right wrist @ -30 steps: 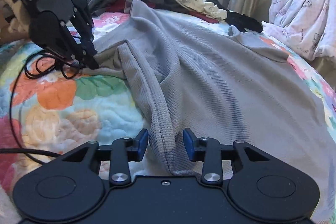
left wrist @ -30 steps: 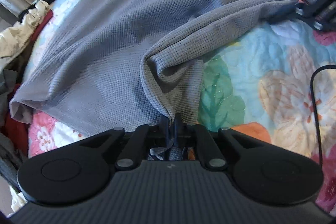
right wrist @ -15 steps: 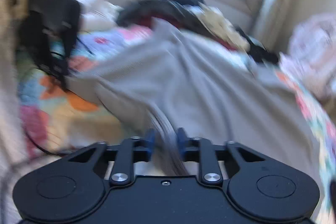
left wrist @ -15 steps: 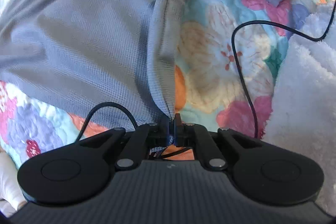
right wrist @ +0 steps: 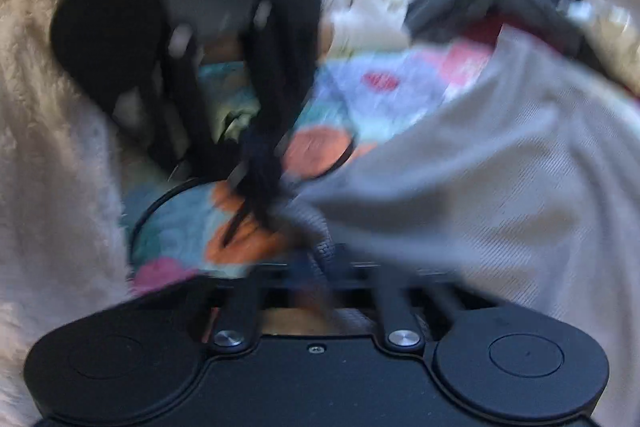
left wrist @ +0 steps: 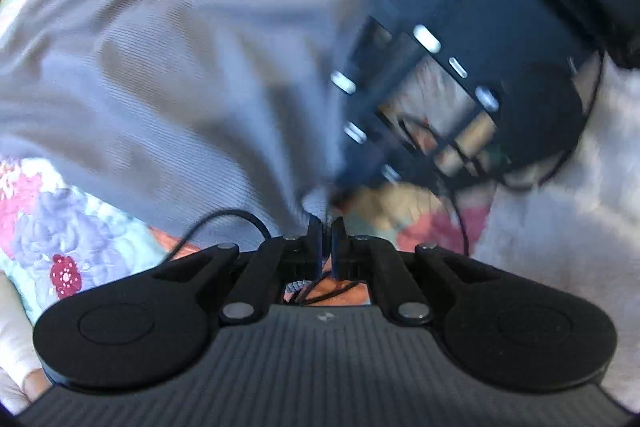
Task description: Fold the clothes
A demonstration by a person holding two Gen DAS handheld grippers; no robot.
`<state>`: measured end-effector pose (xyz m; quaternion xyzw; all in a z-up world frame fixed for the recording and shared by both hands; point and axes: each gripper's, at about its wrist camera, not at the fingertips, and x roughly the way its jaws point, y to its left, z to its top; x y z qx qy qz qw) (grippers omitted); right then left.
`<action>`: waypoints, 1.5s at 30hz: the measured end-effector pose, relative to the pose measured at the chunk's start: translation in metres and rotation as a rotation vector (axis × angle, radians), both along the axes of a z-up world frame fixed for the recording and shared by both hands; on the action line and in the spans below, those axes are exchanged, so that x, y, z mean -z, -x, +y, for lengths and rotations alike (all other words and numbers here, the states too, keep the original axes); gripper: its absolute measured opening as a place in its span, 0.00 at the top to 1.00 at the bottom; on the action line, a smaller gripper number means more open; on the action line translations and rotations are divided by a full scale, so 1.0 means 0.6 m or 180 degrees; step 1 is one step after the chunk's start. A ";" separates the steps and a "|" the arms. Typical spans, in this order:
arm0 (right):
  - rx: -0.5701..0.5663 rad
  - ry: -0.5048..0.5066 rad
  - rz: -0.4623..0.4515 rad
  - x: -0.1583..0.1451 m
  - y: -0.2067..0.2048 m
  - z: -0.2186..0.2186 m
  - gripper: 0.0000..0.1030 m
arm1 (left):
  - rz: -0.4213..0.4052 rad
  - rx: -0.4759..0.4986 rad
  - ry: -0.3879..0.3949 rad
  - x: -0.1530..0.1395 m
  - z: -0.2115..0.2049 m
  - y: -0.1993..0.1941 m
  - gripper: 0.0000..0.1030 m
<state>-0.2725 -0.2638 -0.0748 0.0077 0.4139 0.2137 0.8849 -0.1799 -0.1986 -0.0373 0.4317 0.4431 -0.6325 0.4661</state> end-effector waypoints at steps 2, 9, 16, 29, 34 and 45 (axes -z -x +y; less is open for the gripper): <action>0.0296 -0.0548 0.0074 -0.014 0.004 -0.029 0.94 | 0.0151 -0.0226 0.0202 -0.035 0.000 -0.033 0.95; 0.1396 -0.1833 -0.0082 -0.035 0.010 -0.137 0.94 | -0.0024 -0.0888 0.0931 -0.136 0.047 -0.154 0.61; 0.2071 -0.1573 -0.0221 -0.043 -0.011 -0.199 0.94 | -0.0379 -0.1354 0.0978 -0.077 0.031 -0.245 0.55; 0.2217 -0.1606 0.0016 -0.005 -0.009 -0.243 0.86 | 0.0678 -0.2821 0.0867 0.079 -0.051 -0.440 0.55; 0.2135 -0.1760 0.0086 0.010 -0.043 -0.243 0.51 | 0.0700 -0.2836 0.0808 0.097 -0.060 -0.454 0.53; 0.2758 -0.0648 -0.0739 -0.053 -0.019 -0.265 0.92 | 0.0249 -0.2051 0.0991 0.057 -0.073 -0.353 0.49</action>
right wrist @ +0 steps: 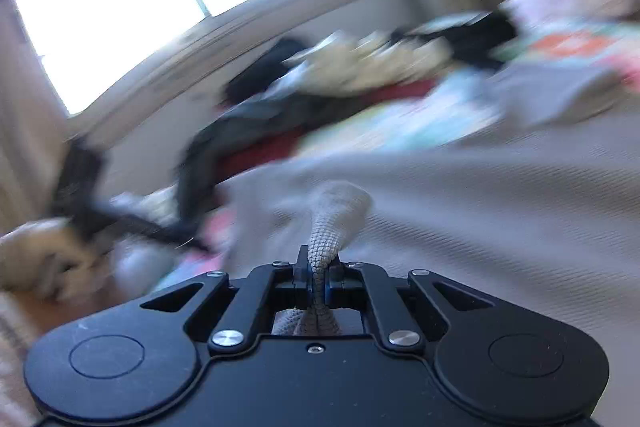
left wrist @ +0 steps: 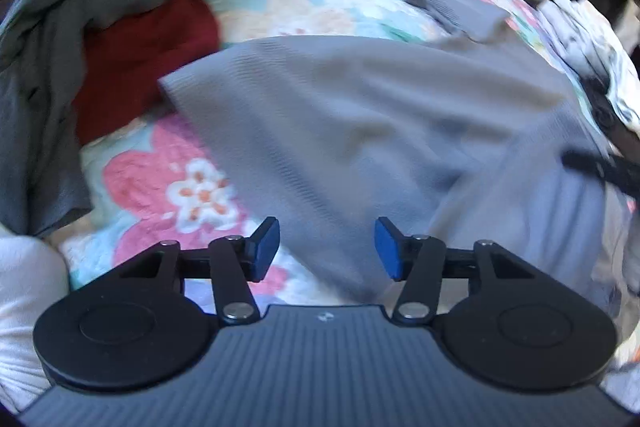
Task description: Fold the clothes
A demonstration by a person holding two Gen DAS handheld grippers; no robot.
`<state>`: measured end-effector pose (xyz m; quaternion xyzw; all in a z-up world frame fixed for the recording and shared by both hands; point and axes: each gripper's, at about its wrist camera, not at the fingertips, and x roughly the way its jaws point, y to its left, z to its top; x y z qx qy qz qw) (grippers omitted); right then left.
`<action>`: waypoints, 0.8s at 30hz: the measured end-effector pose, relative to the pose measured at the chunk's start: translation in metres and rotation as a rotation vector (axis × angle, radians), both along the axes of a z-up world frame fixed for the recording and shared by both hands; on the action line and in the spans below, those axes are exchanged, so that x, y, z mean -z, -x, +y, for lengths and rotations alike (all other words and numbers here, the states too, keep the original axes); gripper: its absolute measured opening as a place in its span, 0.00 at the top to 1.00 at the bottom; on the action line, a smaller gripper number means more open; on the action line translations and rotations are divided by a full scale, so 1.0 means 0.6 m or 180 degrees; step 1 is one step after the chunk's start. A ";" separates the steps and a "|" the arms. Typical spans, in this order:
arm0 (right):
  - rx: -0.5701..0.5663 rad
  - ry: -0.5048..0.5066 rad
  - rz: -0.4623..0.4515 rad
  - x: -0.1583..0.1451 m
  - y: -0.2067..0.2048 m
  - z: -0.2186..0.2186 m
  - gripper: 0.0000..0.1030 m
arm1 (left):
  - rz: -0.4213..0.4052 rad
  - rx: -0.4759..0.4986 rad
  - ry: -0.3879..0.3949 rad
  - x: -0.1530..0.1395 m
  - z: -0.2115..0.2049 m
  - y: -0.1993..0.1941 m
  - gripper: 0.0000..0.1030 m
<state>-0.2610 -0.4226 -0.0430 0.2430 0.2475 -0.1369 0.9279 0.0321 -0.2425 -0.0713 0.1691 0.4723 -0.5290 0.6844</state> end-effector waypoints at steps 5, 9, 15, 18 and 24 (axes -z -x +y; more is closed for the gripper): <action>0.0511 0.0011 0.0323 0.022 0.036 -0.045 0.92 | -0.0303 0.0313 0.0037 -0.013 -0.014 0.035 0.48; 0.0524 -0.0105 0.0273 0.030 0.044 -0.054 0.92 | -0.0264 0.0270 0.0022 -0.012 -0.018 0.030 0.44; 0.0421 -0.0107 0.0188 0.028 0.050 -0.054 0.91 | 0.0877 -0.0555 0.0277 0.023 -0.001 -0.074 0.42; 0.0408 -0.0126 0.0187 0.029 0.050 -0.057 0.90 | 0.1431 -0.0879 0.0269 0.060 0.001 -0.105 0.41; 0.0362 -0.0207 0.0142 0.027 0.054 -0.063 0.90 | 0.1053 -0.0733 0.0097 0.073 -0.031 -0.087 0.96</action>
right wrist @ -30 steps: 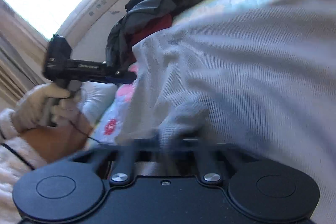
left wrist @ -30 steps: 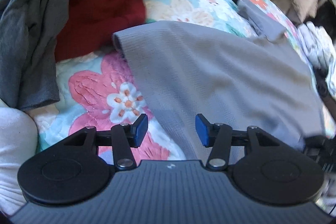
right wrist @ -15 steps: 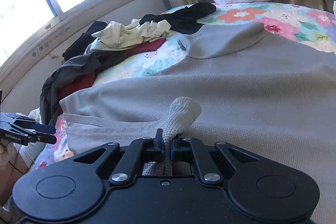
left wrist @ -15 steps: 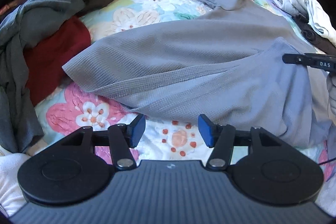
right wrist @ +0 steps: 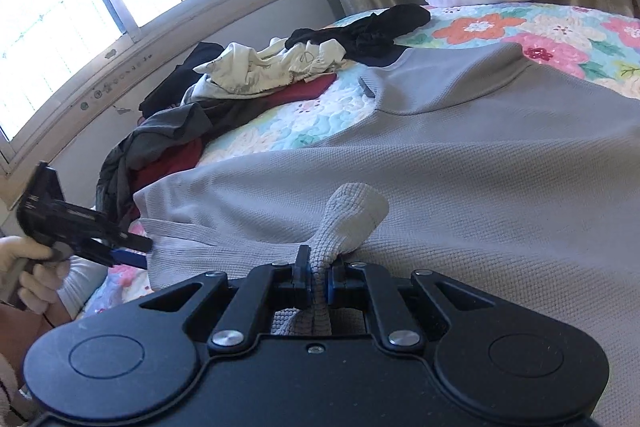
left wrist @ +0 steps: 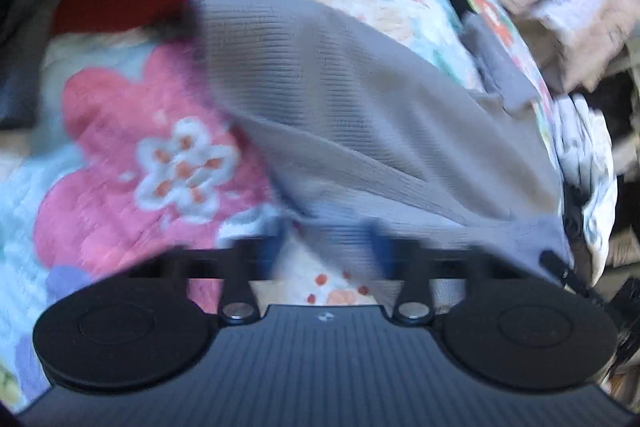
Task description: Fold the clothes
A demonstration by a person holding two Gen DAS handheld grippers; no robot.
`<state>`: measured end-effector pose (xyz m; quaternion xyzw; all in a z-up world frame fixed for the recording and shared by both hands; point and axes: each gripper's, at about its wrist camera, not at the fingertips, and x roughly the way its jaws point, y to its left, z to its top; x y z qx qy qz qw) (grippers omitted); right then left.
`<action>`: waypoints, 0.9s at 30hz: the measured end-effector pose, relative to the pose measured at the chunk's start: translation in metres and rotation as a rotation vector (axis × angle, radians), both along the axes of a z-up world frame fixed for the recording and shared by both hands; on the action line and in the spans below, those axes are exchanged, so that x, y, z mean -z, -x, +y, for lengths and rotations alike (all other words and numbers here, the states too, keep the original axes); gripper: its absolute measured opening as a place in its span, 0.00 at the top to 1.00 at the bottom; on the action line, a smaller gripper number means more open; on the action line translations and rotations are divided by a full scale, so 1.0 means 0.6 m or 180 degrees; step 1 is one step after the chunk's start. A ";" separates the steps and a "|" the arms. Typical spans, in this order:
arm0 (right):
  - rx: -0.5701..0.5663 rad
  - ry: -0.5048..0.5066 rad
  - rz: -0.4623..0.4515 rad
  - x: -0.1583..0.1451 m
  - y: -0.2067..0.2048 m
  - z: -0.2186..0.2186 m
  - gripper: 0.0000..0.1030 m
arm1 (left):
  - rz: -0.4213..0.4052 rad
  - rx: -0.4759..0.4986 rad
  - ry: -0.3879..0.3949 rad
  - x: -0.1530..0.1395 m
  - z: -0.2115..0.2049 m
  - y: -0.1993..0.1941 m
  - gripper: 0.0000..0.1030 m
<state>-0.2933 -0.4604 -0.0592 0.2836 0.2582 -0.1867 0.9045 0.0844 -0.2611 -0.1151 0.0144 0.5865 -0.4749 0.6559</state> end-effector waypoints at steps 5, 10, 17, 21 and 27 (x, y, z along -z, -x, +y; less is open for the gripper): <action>-0.0145 -0.0144 -0.0202 -0.011 0.008 0.006 0.89 | -0.0471 0.0056 0.0065 -0.036 0.000 0.016 0.97; -0.0683 -0.0974 -0.0898 -0.039 0.024 0.053 0.91 | -0.0865 -0.0131 -0.0038 -0.079 0.050 0.018 0.97; -0.1581 -0.1371 -0.0767 -0.010 -0.015 0.164 0.91 | -0.1032 -0.0314 -0.0447 -0.087 0.108 0.019 0.97; -0.1620 -0.1793 -0.0598 0.035 -0.040 0.186 0.91 | -0.0594 -0.0740 -0.0084 -0.083 0.137 -0.014 0.95; -0.1992 -0.2160 -0.0569 0.039 -0.068 0.249 0.91 | -0.0586 -0.0678 -0.0171 -0.076 0.127 -0.011 0.82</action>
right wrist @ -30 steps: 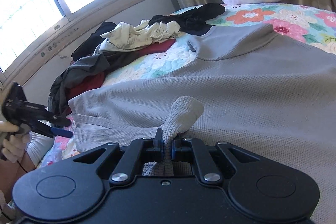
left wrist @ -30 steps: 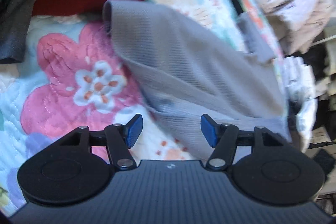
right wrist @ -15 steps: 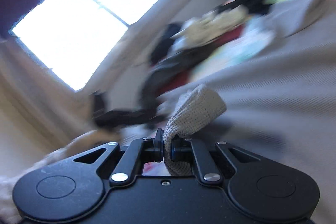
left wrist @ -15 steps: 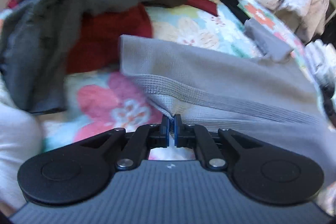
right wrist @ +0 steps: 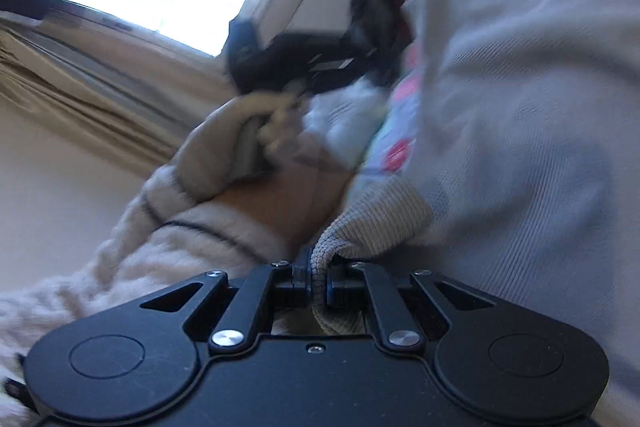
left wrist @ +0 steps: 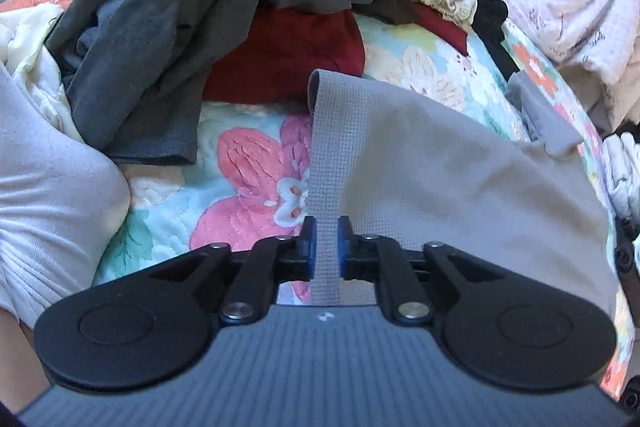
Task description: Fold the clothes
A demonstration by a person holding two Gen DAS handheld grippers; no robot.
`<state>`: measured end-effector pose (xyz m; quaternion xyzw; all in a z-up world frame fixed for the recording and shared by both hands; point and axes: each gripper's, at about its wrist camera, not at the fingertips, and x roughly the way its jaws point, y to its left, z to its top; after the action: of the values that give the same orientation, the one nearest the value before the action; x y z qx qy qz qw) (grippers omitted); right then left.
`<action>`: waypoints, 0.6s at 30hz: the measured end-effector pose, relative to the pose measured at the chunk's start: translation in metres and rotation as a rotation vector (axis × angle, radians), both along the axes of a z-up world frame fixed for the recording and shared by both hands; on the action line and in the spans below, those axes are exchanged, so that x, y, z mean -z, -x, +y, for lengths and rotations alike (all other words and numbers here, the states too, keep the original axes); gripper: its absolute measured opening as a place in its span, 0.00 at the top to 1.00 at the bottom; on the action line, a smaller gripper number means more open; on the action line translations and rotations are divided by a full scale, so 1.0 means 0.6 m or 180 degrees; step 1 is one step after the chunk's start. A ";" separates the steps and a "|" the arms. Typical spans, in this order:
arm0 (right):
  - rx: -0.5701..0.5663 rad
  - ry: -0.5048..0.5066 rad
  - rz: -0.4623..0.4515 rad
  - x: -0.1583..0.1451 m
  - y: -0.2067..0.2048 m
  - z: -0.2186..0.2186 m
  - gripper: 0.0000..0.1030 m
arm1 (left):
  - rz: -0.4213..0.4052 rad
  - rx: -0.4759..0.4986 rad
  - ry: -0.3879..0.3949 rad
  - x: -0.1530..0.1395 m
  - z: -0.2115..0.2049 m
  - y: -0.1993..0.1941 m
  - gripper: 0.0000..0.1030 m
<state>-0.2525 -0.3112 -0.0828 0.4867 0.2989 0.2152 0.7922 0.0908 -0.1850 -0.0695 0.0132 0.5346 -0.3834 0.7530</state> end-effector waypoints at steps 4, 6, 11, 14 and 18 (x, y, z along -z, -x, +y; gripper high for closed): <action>-0.0094 -0.0270 0.0104 -0.001 -0.005 0.027 0.90 | -0.0047 0.0089 -0.0109 0.008 -0.017 0.014 0.76; -0.0204 -0.0311 0.0165 -0.011 -0.011 0.043 0.90 | -0.0102 0.0119 -0.0175 0.009 -0.017 0.018 0.76; -0.0352 -0.0098 0.0317 -0.024 -0.026 0.073 0.90 | -0.0236 0.0201 -0.0311 0.007 -0.018 0.031 0.74; -0.0644 0.0032 0.0325 -0.036 -0.037 0.098 0.86 | -0.0361 0.0309 -0.0435 0.006 -0.025 0.044 0.71; -0.0708 0.0807 0.0232 -0.090 -0.038 0.106 0.72 | -0.0658 0.0474 -0.0374 -0.017 -0.033 0.062 0.71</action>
<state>-0.2295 -0.2477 -0.0290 0.3542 0.4041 0.2442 0.8072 0.0534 -0.2046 -0.0593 0.1364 0.4732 -0.4029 0.7715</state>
